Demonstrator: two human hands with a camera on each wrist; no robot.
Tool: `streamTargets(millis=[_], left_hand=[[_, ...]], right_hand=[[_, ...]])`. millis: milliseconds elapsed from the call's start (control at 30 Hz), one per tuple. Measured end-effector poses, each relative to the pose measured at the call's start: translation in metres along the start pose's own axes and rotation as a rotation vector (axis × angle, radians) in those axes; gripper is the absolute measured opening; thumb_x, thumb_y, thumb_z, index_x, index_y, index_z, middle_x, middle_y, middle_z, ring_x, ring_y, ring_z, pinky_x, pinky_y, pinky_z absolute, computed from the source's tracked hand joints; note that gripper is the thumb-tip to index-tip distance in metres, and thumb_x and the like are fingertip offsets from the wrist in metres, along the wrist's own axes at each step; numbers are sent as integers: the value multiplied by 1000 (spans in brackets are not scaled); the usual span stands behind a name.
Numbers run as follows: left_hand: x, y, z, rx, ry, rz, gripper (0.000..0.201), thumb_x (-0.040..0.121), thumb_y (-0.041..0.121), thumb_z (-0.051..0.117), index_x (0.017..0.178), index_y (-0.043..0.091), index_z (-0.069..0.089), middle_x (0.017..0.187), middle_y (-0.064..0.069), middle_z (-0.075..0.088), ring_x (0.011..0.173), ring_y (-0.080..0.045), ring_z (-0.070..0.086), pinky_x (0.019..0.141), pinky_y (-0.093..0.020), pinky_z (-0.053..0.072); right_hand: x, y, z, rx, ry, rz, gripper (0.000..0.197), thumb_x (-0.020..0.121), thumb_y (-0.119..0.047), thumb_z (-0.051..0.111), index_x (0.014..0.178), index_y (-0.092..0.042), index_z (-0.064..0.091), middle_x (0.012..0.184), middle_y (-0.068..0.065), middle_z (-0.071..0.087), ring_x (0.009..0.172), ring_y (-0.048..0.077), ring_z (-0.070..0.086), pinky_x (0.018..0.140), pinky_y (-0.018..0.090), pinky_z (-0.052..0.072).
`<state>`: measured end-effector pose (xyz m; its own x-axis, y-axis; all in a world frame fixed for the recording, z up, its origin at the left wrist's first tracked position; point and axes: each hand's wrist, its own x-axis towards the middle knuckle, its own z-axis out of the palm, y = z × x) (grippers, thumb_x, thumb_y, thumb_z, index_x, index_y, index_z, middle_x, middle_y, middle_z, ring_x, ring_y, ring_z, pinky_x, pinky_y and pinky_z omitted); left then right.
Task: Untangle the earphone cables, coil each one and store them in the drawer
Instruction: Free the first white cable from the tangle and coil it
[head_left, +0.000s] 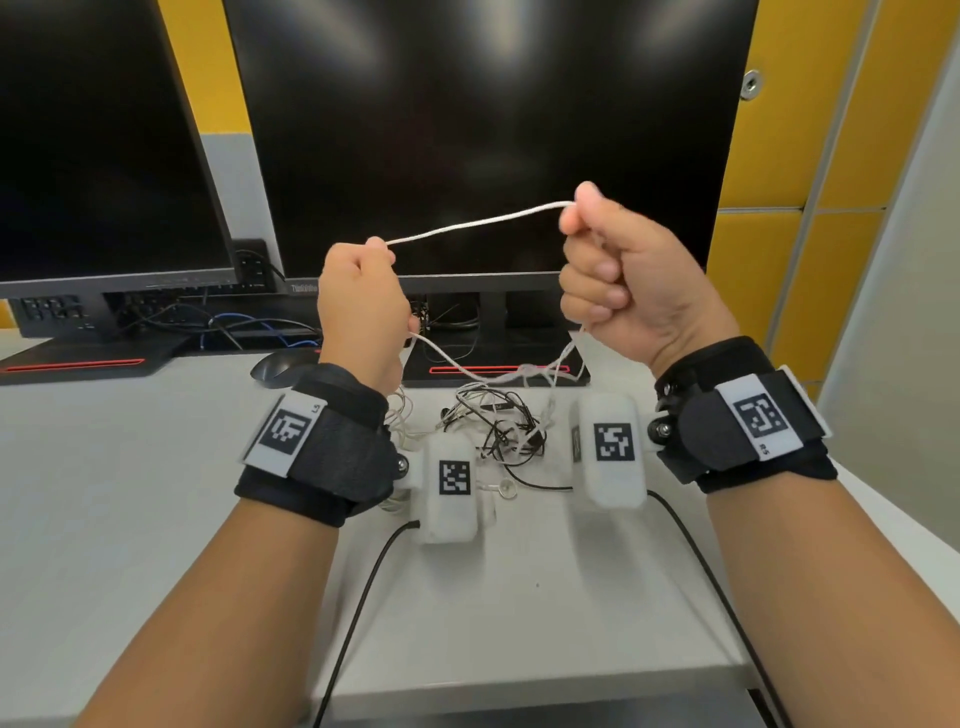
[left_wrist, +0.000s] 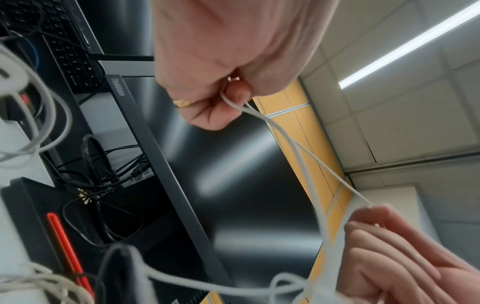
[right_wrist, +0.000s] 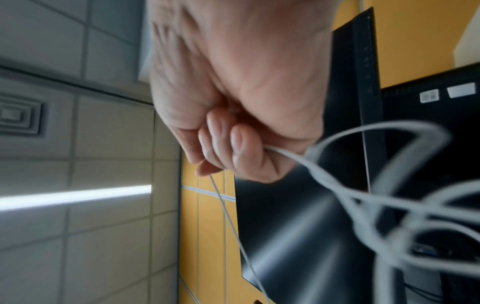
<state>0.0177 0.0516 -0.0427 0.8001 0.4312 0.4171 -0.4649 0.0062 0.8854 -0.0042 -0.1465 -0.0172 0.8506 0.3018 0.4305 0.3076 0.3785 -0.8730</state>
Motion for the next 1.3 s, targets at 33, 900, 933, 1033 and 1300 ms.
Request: streamTargets(millis=[33,900,933,1033,1300], left_hand=[[1,-1,-1,12,13,-4,19,102,27,35,88,22,48,78,0,42,60,-9,39,48,-24,40],[-35,13,4,366,-805,45,8,88,18,67,93,13,64,80,-2,66,73,-11,59,68,-21,49],[-34,14,3,367,-799,49,5,89,19,66,90,14,65,78,0,66,72,-11,59,68,-22,49],[-30,13,2,375,-763,65,7,92,19,62,87,16,66,76,3,66,70,-7,59,68,-20,50],[-29,15,2,346,-798,-10,20,98,10,41,85,17,54,58,3,44,57,-13,50,62,-23,50]], right_hand=[[0,-1,-1,87,18,-28,35,104,-33,38,81,-14,56,45,-8,35,35,3,28,37,17,24],[4,10,19,-27,79,-133,20,106,-24,32,106,-20,52,66,-1,49,49,9,38,47,22,32],[3,9,17,-69,102,-141,20,106,-23,32,105,-20,52,64,-2,49,47,9,35,46,22,29],[3,5,10,-198,176,-158,21,106,-22,34,106,-21,54,62,-4,50,45,9,32,42,21,26],[9,6,-4,-597,436,-219,24,103,-21,39,103,-27,62,64,-4,52,46,2,42,42,16,35]])
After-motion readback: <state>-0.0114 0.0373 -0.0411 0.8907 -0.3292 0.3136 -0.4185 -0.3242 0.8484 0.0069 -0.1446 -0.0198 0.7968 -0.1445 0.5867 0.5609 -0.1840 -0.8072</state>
